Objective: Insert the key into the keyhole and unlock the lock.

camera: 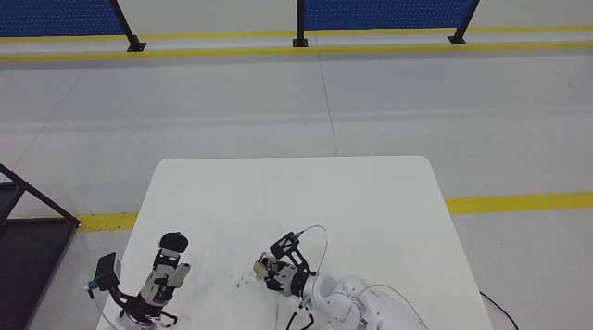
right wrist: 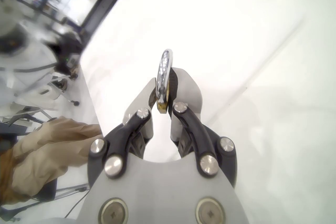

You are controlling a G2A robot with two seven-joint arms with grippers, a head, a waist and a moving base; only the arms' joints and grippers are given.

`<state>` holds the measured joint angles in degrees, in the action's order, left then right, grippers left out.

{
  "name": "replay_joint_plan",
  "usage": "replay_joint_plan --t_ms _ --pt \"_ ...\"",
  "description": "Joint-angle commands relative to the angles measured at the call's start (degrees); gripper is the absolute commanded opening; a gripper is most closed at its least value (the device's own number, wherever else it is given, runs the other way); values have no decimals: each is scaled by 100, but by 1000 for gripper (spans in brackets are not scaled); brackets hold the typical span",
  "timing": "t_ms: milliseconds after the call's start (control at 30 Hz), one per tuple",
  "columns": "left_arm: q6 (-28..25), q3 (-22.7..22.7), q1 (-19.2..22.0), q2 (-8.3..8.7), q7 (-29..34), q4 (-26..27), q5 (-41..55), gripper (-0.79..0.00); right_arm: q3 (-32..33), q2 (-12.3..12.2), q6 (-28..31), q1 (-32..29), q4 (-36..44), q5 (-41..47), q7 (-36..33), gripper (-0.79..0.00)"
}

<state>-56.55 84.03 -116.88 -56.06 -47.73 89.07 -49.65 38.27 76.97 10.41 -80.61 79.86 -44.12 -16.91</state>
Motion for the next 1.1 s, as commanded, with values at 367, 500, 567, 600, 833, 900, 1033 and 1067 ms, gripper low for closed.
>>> replay_joint_plan --t_ms 367,500,567,600,833,900,1033,1067 --pt "-1 0 0 0 1 0 0 0 -407 248 -323 367 -538 -256 334 -86" --pt "-1 0 0 0 1 0 0 0 -402 242 -311 327 -520 -407 447 0" --pt "-1 0 0 0 1 0 0 0 -375 224 -283 286 -477 -473 495 0" --pt "-1 0 0 0 1 0 0 0 -355 212 -273 259 -450 -512 523 0" --pt "-1 0 0 0 1 0 0 0 -108 56 -135 -84 -66 -857 836 0" --pt "-1 0 0 0 1 0 0 0 23 -25 -19 -250 110 -987 975 0" --pt "-1 0 0 0 1 0 0 0 410 -237 389 -697 555 -1277 1413 0" --pt "-1 0 0 0 1 0 0 0 534 -297 543 -830 685 -1331 1549 0"
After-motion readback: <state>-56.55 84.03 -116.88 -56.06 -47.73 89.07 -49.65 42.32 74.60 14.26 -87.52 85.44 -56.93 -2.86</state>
